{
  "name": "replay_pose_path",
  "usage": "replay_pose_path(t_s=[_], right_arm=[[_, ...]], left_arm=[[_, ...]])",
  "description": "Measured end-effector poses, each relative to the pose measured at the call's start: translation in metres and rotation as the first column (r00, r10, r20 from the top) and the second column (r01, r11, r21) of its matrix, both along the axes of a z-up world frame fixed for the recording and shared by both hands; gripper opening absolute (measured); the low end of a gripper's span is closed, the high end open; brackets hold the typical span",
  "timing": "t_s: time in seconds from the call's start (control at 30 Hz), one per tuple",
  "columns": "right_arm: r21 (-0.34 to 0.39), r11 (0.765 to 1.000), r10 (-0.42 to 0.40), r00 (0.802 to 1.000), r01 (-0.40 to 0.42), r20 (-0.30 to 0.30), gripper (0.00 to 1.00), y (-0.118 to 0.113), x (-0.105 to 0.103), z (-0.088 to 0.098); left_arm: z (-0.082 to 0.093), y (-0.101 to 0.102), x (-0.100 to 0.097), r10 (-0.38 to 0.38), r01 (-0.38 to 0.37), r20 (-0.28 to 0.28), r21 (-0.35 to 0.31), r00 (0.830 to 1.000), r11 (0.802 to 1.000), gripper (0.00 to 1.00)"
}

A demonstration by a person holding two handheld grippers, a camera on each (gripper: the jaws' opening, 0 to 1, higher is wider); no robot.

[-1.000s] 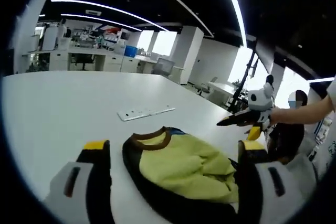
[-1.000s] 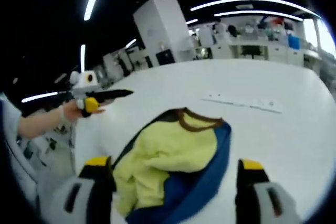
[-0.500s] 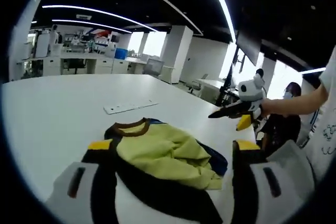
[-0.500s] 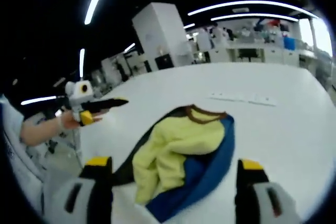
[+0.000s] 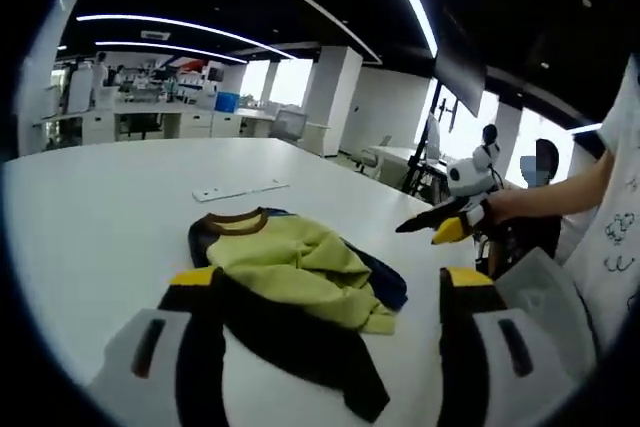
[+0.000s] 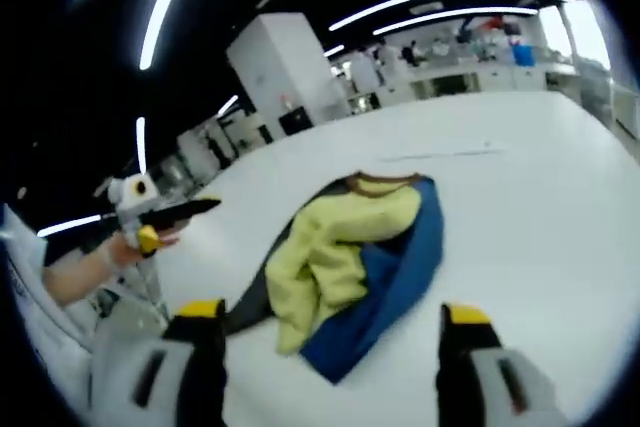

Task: Fold the garment on the visible template until the final outline fits inside the template.

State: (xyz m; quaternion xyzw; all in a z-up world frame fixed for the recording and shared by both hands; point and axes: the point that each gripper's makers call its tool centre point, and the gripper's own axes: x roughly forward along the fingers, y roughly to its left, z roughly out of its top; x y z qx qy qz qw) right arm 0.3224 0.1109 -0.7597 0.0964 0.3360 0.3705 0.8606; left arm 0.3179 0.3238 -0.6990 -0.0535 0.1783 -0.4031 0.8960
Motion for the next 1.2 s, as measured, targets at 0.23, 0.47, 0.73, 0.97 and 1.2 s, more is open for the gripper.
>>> replay_pose_path(t_s=[0.23,0.47,0.73,0.97,1.2], right_arm=[[0.024,0.998,-0.059,0.997,0.061,-0.055,0.74,0.0,-0.004,-0.023],[0.039,0.995,-0.087,0.991,0.092,-0.103,0.47,0.0,-0.005,-0.038],[0.018,0.995,-0.094,0.981,0.099,-0.171,0.28,0.005,-0.013,-0.063],[0.034,0.995,-0.089,0.976,0.098,-0.2,0.02,0.008,-0.014,-0.071],[0.081,0.989,-0.11,0.982,0.123,-0.153,0.0,0.007,0.004,-0.042]], left_arm=[[-0.003,-0.003,-0.013,0.007,-0.007,0.0,0.009,1.0,1.0,0.85],[-0.011,-0.002,-0.022,0.008,-0.008,-0.013,0.005,1.0,1.0,0.84],[-0.01,-0.002,-0.031,0.016,-0.016,-0.019,0.012,1.0,1.0,0.84],[-0.012,0.001,-0.032,0.026,-0.026,-0.029,-0.001,0.999,1.0,0.83],[-0.017,0.001,-0.033,0.03,-0.031,-0.037,-0.005,0.999,1.0,0.83]])
